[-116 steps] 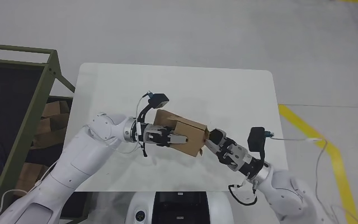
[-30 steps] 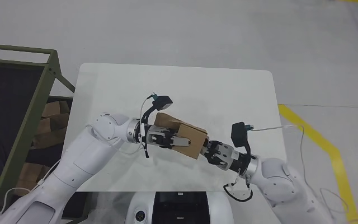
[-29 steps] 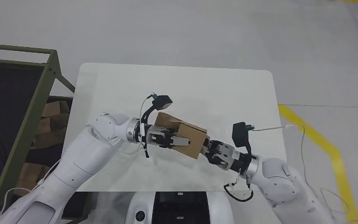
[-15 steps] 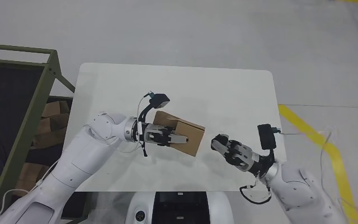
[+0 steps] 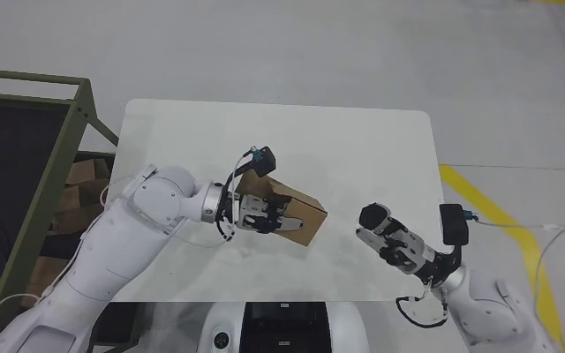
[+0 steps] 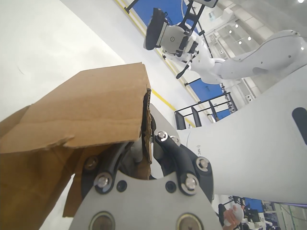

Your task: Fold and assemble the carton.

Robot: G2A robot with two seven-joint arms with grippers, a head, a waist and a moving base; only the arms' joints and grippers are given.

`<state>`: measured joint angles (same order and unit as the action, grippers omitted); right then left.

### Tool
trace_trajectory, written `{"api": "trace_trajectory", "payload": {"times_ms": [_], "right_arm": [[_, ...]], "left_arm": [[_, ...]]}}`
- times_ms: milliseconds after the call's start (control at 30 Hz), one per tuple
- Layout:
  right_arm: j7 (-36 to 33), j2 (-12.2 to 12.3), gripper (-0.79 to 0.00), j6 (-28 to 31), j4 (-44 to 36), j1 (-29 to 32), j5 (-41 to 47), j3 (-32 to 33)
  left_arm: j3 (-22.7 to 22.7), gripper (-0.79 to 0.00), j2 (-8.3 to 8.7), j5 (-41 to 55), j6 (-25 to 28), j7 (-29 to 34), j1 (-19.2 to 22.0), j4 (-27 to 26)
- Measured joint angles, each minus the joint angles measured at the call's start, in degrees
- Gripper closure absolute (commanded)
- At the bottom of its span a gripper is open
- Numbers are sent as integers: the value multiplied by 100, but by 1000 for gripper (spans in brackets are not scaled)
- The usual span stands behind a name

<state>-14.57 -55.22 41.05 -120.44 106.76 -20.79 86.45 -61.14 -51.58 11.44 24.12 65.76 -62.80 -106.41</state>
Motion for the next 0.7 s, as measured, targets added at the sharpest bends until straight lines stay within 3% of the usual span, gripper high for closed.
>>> {"api": "trace_trajectory", "payload": {"times_ms": [467, 600, 700], "right_arm": [[8, -1, -785, -9, 0, 4, -3, 3], [8, -1, -785, -9, 0, 4, -3, 3], [8, -1, -785, -9, 0, 4, -3, 3]], "left_arm": [[-20, 0, 1, -53, -59, -66, 13, 17], [153, 0, -9, -1270, -554, -354, 93, -198], [232, 0, 0, -2186, -488, -89, 265, -210]]}}
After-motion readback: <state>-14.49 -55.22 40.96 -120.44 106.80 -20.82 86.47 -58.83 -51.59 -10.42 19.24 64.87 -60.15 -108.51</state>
